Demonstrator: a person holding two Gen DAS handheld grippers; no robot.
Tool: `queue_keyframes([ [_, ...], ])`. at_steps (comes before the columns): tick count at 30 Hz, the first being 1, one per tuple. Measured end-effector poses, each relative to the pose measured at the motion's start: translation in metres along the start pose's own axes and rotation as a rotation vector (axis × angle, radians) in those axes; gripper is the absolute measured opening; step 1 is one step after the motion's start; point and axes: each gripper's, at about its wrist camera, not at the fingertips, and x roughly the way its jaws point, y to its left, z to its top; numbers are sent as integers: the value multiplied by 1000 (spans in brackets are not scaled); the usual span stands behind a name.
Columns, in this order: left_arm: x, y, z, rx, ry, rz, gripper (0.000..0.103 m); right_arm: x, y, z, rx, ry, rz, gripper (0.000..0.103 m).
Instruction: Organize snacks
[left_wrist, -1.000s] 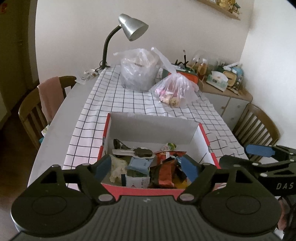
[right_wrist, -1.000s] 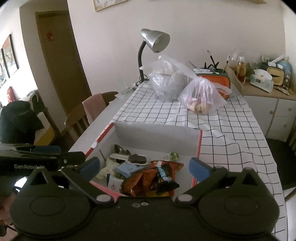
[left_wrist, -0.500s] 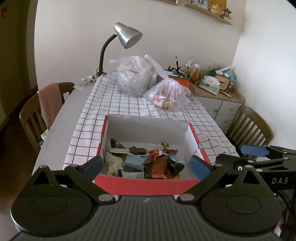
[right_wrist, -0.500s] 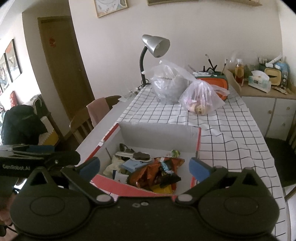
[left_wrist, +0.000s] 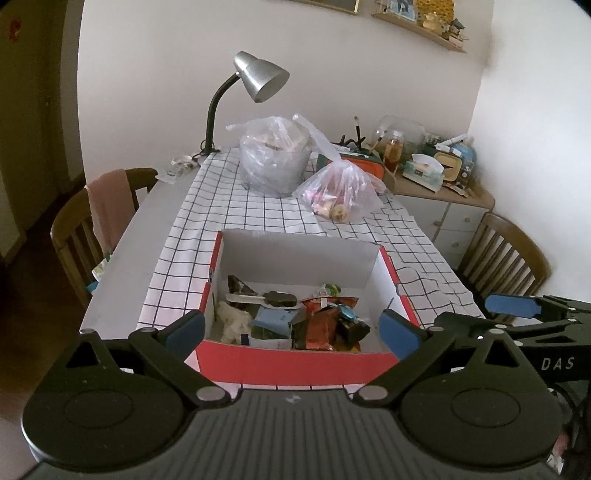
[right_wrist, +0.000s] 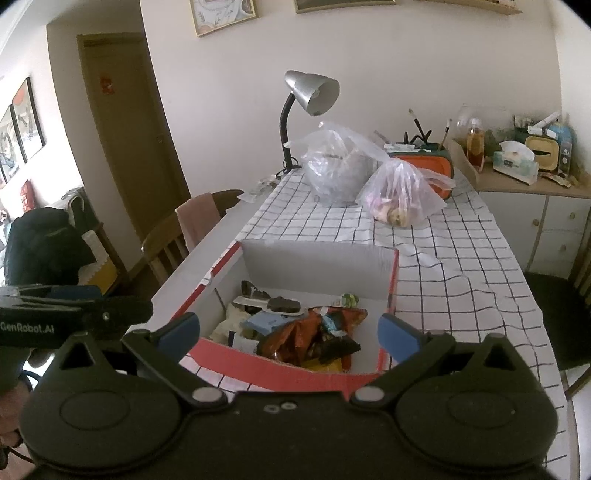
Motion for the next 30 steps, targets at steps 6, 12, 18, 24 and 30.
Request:
queue_keyframes([
  [6, -4, -2, -2, 3, -1, 8, 101, -2, -1, -1, 4, 0, 1, 103],
  [12, -5, -2, 0, 2, 3, 12, 101, -3, -2, -2, 21, 10, -3, 103],
  [18, -7, -4, 0, 7, 6, 42, 101, -3, -2, -2, 18, 10, -7, 103],
  [24, -6, -5, 1, 1, 11, 48, 101, -3, 1, 1, 11, 5, -18, 103],
  [30, -7, -5, 3, 9, 6, 43, 101, -6, 1, 2, 0, -1, -36, 103],
])
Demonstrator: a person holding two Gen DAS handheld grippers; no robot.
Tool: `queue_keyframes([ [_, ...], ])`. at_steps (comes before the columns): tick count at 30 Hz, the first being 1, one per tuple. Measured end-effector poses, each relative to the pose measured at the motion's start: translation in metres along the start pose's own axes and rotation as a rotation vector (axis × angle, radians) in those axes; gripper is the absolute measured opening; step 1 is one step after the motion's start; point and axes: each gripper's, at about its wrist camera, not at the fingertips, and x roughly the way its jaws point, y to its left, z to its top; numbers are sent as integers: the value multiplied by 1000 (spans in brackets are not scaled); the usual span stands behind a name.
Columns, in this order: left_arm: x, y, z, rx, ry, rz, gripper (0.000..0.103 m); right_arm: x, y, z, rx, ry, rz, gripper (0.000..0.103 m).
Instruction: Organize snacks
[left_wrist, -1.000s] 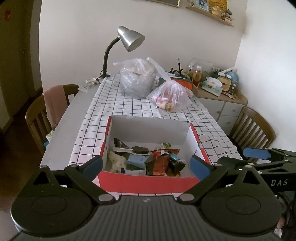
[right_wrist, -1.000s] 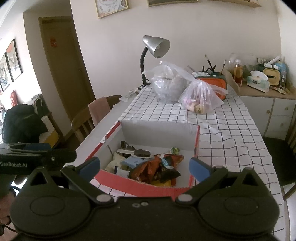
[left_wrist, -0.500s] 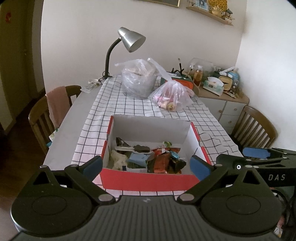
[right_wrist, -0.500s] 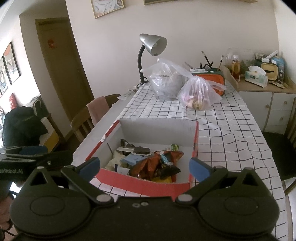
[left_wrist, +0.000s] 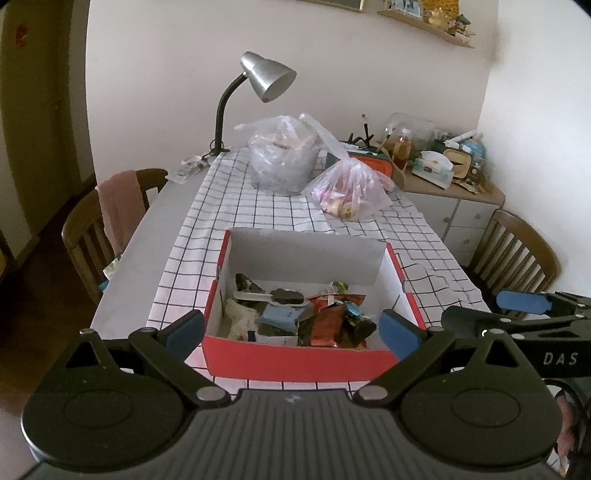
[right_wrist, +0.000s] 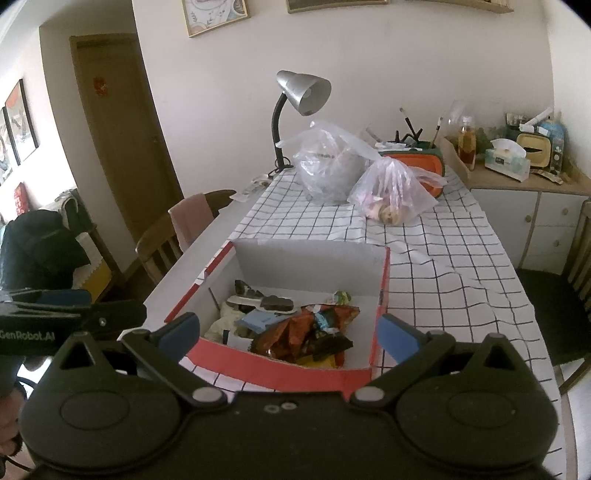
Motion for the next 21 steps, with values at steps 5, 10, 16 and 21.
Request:
queue_keyframes([
  [5, -1, -3, 4, 3, -13, -7, 101, -2, -2, 3, -1, -11, -6, 103],
  [10, -3, -5, 2, 10, -18, -16, 101, -3, -2, 3, -1, -12, -9, 103],
  [16, -4, -6, 2, 9, -19, -16, 101, -4, 0, 4, 0, -14, -5, 103],
  [21, -8, -6, 1, 8, -22, -20, 101, -5, 1, 3, 2, -14, -10, 103],
])
